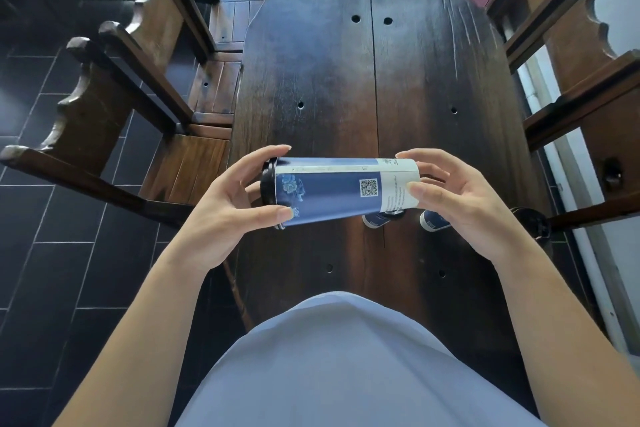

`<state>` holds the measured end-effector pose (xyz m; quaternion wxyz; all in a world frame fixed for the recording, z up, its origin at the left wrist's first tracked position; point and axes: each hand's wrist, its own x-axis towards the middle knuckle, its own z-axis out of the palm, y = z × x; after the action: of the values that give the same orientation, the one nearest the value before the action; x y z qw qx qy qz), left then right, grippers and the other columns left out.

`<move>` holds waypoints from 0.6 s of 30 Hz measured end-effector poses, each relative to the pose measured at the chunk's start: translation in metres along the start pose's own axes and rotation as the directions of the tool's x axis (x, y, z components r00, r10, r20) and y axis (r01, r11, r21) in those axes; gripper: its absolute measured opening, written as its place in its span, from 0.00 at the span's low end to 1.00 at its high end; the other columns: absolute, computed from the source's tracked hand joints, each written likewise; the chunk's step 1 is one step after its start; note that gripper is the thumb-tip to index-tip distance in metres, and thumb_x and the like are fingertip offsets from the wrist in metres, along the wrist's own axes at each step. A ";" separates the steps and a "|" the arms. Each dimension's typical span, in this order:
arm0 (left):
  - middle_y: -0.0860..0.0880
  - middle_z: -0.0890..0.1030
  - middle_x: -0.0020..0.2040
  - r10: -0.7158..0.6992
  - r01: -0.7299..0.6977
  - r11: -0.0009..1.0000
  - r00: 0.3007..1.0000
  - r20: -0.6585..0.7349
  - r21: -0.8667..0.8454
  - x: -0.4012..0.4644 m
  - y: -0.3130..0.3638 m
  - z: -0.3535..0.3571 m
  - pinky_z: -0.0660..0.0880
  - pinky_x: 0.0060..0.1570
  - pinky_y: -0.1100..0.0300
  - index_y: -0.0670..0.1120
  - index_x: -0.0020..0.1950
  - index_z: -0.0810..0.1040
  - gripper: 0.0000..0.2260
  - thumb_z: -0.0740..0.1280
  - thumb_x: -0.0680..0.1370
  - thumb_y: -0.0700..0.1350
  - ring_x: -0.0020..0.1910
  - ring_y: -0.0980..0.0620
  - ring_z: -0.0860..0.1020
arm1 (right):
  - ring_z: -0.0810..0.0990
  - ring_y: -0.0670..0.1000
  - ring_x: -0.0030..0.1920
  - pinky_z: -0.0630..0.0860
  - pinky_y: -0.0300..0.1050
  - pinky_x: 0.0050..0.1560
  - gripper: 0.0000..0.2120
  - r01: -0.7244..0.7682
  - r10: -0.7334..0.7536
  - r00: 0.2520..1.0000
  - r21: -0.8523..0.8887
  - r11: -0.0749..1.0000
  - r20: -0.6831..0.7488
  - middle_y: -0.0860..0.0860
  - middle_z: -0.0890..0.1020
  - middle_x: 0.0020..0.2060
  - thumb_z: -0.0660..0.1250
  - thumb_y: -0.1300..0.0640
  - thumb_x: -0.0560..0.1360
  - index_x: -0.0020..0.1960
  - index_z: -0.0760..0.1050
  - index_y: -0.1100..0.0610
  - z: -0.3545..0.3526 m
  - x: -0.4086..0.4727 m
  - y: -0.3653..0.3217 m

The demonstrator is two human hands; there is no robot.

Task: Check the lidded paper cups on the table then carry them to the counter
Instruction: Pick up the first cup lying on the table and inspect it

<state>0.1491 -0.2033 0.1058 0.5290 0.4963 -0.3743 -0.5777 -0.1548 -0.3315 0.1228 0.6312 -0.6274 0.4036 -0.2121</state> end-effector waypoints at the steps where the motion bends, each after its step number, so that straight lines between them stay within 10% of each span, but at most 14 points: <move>1: 0.50 0.81 0.65 -0.004 0.004 1.000 1.000 -0.017 -0.001 0.000 0.001 0.001 0.83 0.58 0.47 0.57 0.69 0.79 0.32 0.79 0.66 0.43 0.68 0.42 0.78 | 0.80 0.49 0.63 0.82 0.43 0.51 0.28 0.013 -0.013 1.000 -0.001 1.000 -0.003 0.44 0.84 0.58 0.72 0.44 0.71 0.69 0.74 0.49 0.001 0.000 0.000; 12: 0.49 0.82 0.63 -0.078 0.077 0.997 0.993 -0.085 -0.017 0.007 0.020 0.015 0.85 0.43 0.46 0.63 0.74 0.74 0.45 0.85 0.58 0.63 0.60 0.42 0.83 | 0.79 0.53 0.61 0.76 0.29 0.34 0.33 0.122 -0.112 0.992 0.204 0.971 -0.061 0.56 0.79 0.65 0.73 0.62 0.70 0.74 0.69 0.52 0.016 -0.007 -0.006; 18: 0.51 0.76 0.74 0.080 -0.080 0.997 0.997 -0.016 0.007 0.005 0.016 0.017 0.81 0.62 0.49 0.59 0.73 0.76 0.38 0.80 0.65 0.41 0.71 0.43 0.77 | 0.79 0.54 0.59 0.77 0.30 0.37 0.30 0.140 -0.133 0.990 0.178 0.974 -0.049 0.58 0.80 0.62 0.74 0.62 0.73 0.73 0.70 0.55 0.010 -0.009 -0.004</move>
<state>0.1362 -0.2120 0.1242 0.5531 0.4875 -0.3914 -0.5507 -0.1512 -0.3187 0.1277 0.6619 -0.5897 0.3503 -0.3023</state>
